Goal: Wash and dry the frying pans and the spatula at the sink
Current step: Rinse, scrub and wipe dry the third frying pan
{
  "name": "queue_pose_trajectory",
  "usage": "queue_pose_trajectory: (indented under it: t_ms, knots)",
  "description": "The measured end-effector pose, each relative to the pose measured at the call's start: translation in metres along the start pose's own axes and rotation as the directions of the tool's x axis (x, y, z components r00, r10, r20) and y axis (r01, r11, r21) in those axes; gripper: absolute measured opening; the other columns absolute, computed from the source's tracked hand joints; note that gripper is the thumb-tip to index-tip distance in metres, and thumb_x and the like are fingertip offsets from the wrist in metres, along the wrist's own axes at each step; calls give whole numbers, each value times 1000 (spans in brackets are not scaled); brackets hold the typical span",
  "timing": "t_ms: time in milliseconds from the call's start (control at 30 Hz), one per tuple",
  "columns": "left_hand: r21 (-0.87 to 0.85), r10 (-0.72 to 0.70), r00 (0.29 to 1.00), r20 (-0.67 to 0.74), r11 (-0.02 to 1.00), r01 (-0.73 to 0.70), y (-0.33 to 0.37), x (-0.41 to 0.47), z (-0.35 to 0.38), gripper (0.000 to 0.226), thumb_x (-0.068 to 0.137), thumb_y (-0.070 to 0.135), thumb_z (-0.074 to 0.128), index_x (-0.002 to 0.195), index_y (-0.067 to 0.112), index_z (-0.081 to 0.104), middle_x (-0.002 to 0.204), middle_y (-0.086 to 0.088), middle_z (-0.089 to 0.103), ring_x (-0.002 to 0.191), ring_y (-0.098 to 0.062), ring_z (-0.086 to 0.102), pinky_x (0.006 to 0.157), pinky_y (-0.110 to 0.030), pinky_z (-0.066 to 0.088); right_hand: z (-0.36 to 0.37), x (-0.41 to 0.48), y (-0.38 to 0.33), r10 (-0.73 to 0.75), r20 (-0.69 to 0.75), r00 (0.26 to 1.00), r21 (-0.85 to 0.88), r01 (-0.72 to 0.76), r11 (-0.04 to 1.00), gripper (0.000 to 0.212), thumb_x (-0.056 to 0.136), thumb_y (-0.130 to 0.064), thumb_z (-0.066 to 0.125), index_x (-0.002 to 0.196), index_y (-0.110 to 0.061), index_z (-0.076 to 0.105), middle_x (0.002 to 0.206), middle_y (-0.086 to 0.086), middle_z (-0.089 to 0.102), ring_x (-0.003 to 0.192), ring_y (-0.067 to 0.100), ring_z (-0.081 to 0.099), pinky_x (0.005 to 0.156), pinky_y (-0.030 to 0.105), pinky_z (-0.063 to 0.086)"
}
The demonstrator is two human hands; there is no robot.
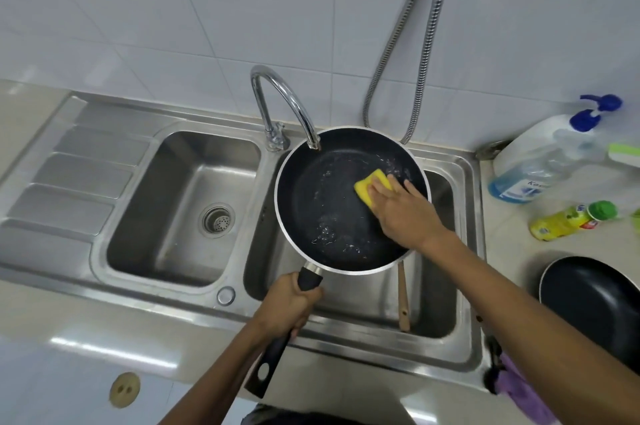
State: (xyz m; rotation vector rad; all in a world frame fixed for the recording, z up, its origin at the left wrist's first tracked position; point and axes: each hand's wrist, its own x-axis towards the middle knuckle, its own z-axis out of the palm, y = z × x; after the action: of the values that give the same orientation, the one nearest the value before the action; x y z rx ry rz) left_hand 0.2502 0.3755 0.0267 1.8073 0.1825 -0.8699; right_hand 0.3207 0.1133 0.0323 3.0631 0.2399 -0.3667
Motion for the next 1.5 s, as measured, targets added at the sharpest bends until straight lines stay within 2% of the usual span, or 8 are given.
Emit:
queue_pose_trajectory:
  t_ms: [167,333,600,833,1067,1267,1400,1500]
  knots:
    - [-14,-17,1000,6,1000,17,0,4,13,28,91,11,62,68,12,46,45,-8,39,32,-19,33,34,-23,31,4,-5,-65,-117,26,993,137,113,984,59,99,-20,45,155,-15,29,166,0,23,153,28,21,122,50,20]
    - [-4,-32,997,64,999,32,-4,2,17,37,93,15,65,66,18,41,45,-2,35,33,-17,30,35,-22,30,-8,34,-7,94,107,990,56,-101,993,59,99,-19,39,156,-13,25,167,3,18,153,29,16,122,51,17]
    - [67,-7,999,41,998,4,0,3,22,35,93,16,63,63,15,44,43,-3,40,32,-18,35,38,-25,34,8,-19,-51,-27,119,993,178,5,984,56,106,-36,37,157,-17,24,168,-1,15,154,27,14,123,52,17]
    - [19,0,998,57,1000,-1,-4,-4,24,33,95,14,65,70,13,43,46,-3,37,33,-16,32,35,-22,32,3,26,5,130,139,982,111,-146,983,59,104,-42,40,156,-17,27,168,-1,15,152,35,18,121,55,22]
    - [-14,-17,998,54,1000,17,-3,-2,41,31,94,11,62,71,11,41,46,-4,34,34,-18,30,35,-23,31,23,-25,-54,-34,154,987,197,3,980,62,100,-32,50,155,-17,25,167,-1,16,151,35,19,116,57,30]
    - [-29,5,996,86,1000,-2,-9,-11,54,38,93,22,70,68,13,43,47,-5,38,34,-18,32,35,-23,30,-8,26,-49,106,13,994,339,-104,935,45,92,-24,57,134,-11,48,146,7,42,119,42,46,94,53,48]
    - [-61,-1,997,71,998,5,-14,-11,55,40,93,23,70,67,14,42,46,-6,36,33,-18,30,34,-22,28,-21,14,-21,291,53,955,722,-238,649,38,87,-32,63,123,-19,54,124,8,56,107,31,57,91,41,48]
    - [-79,-12,999,45,997,16,-19,-11,47,39,93,21,69,66,15,42,47,-5,35,33,-17,29,35,-21,28,-43,-5,-9,298,308,903,949,-272,-157,34,89,-34,55,123,-33,60,115,3,69,92,21,67,85,40,56]
